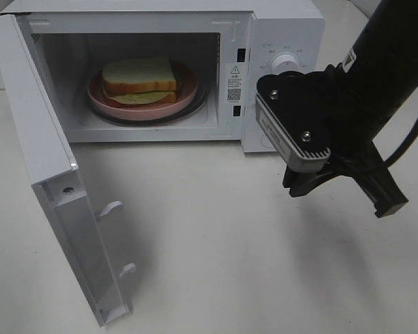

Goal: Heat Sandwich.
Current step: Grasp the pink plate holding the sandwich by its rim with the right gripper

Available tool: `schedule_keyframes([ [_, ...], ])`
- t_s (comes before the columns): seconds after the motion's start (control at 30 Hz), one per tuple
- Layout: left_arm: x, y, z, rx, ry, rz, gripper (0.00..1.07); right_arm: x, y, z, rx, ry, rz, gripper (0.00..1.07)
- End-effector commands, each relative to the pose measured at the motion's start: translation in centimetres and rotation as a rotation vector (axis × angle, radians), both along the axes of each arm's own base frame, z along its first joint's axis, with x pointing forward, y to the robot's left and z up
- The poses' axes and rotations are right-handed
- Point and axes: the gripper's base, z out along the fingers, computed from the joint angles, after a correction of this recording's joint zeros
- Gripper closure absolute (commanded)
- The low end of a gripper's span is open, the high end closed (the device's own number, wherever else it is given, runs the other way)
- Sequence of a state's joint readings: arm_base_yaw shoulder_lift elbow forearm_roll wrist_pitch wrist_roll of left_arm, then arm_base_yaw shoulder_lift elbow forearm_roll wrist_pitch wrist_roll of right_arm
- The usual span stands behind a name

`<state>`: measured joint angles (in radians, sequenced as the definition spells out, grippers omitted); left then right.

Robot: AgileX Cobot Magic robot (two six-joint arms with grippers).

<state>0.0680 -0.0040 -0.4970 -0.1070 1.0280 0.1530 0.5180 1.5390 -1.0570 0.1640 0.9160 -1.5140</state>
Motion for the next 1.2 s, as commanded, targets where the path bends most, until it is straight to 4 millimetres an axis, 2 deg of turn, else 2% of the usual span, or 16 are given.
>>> schedule_keyframes([
  [0.03, -0.3, 0.0, -0.1, -0.002, -0.017, 0.0, 0.03, 0.3, -0.5, 0.2, -0.048, -0.039, 0.042, 0.92],
  [0.13, -0.3, 0.0, -0.1, -0.002, -0.017, 0.0, 0.03, 0.4, -0.5, 0.2, -0.05, -0.053, 0.022, 0.87],
  [0.23, -0.3, 0.0, -0.1, -0.002, -0.017, 0.0, 0.03, 0.5, -0.1, 0.3, -0.03, -0.074, -0.025, 0.67],
  [0.27, -0.3, 0.0, -0.1, -0.002, -0.017, 0.0, 0.03, 0.5, -0.1, 0.3, -0.03, -0.074, -0.025, 0.67],
  [0.3, -0.3, 0.0, -0.1, -0.002, -0.017, 0.0, 0.03, 0.6, 0.0, 0.3, -0.024, -0.081, -0.043, 0.6],
  [0.33, -0.3, 0.0, -0.1, -0.002, -0.017, 0.0, 0.03, 0.6, 0.4, 0.4, -0.005, -0.097, -0.077, 0.45],
  [0.4, -0.3, 0.0, -0.1, -0.002, -0.017, 0.0, 0.03, 0.7, 0.7, 0.4, 0.016, -0.103, -0.139, 0.31],
  [0.43, -0.3, 0.0, -0.1, -0.002, -0.017, 0.0, 0.03, 0.7, 0.7, 0.4, 0.016, -0.103, -0.139, 0.31],
  [0.5, -0.3, 0.0, -0.1, -0.002, -0.017, 0.0, 0.03, 0.9, 1.2, 0.7, 0.023, -0.108, -0.169, 0.15],
  [0.53, -0.3, 0.0, -0.1, -0.002, -0.017, 0.0, 0.03, 1.0, 1.4, 0.8, 0.022, -0.114, -0.171, 0.13],
  [0.6, -0.3, 0.0, -0.1, -0.002, -0.017, 0.0, 0.03, 1.1, 1.6, 0.9, 0.019, -0.126, -0.162, 0.11],
  [0.8, -0.3, 0.0, -0.1, -0.002, -0.017, 0.0, 0.03, 2.2, 3.9, 1.3, 0.002, -0.186, -0.084, 0.13],
  [1.03, -0.3, 0.0, -0.1, -0.002, -0.017, 0.0, 0.03, 4.6, 7.0, 1.4, 0.025, -0.256, -0.041, 0.15],
  [1.2, -0.3, 0.0, -0.1, -0.002, -0.017, 0.0, 0.03, 6.4, 8.4, 1.3, 0.062, -0.298, -0.048, 0.16],
])
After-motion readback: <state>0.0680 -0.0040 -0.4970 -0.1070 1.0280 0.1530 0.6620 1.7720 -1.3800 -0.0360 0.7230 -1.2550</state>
